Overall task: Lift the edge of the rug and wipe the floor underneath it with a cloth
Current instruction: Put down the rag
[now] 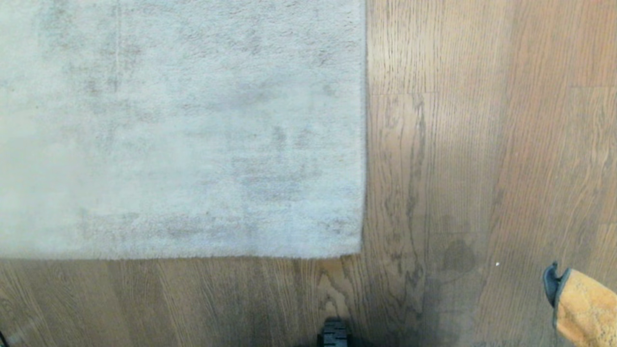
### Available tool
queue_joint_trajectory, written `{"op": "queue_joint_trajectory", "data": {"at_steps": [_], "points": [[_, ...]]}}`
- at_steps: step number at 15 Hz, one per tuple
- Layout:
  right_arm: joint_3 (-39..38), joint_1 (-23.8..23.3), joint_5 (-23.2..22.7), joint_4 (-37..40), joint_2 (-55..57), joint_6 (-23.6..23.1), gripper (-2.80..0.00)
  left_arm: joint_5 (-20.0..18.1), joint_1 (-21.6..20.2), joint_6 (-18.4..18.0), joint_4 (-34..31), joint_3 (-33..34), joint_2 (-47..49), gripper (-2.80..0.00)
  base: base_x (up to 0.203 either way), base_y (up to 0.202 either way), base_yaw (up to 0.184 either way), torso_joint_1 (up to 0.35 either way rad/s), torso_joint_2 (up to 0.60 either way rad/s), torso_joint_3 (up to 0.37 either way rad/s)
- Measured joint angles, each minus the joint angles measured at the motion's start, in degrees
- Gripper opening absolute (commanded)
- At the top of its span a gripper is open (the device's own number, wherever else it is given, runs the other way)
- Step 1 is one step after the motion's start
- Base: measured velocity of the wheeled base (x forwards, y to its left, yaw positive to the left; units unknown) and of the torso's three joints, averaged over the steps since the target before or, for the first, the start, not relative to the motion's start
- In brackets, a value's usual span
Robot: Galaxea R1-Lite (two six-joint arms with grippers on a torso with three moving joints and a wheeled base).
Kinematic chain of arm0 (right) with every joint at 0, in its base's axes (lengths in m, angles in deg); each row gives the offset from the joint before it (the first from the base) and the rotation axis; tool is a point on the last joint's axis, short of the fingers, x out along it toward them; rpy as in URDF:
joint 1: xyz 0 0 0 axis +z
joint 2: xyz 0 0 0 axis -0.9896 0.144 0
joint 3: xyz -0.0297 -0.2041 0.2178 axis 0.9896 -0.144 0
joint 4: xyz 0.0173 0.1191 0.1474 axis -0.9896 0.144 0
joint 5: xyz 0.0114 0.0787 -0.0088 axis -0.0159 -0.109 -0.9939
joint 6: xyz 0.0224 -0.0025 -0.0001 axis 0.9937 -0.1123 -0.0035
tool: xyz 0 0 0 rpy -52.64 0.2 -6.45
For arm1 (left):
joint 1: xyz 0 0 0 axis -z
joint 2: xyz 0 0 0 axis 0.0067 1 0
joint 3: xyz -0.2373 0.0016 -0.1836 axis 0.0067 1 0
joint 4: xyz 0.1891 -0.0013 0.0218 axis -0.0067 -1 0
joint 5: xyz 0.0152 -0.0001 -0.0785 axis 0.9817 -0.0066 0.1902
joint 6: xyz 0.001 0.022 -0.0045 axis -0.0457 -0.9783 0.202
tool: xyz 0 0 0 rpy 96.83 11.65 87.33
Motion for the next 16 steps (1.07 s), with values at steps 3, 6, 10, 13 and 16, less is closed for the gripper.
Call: {"op": "queue_joint_trajectory", "data": {"at_steps": [3,6,10,13,16], "points": [[0.0,0.0,0.0,0.0,0.0,0.0,-2.8,0.0,0.0,0.0,0.0,0.0,0.0,-2.8,0.0,0.0,0.0,0.0,0.0,0.0],[0.0,0.0,0.0,0.1,0.0,0.0,-2.8,-0.1,0.0,0.0,0.0,0.0,0.0,-2.8,0.0,0.0,0.0,0.0,0.0,0.0],[0.0,0.0,0.0,0.1,0.0,0.0,-2.8,0.0,0.0,0.0,0.0,0.0,0.0,-2.8,0.0,0.0,0.0,0.0,0.0,0.0],[0.0,0.0,0.0,0.1,0.0,0.0,-2.8,0.0,0.0,0.0,0.1,0.0,0.0,-2.8,0.0,0.0,0.0,0.0,0.0,0.0],[0.0,0.0,0.0,0.1,0.0,0.0,-2.8,0.0,0.0,0.0,0.0,0.0,0.0,-2.8,0.0,0.0,0.0,0.0,0.0,0.0]]}}
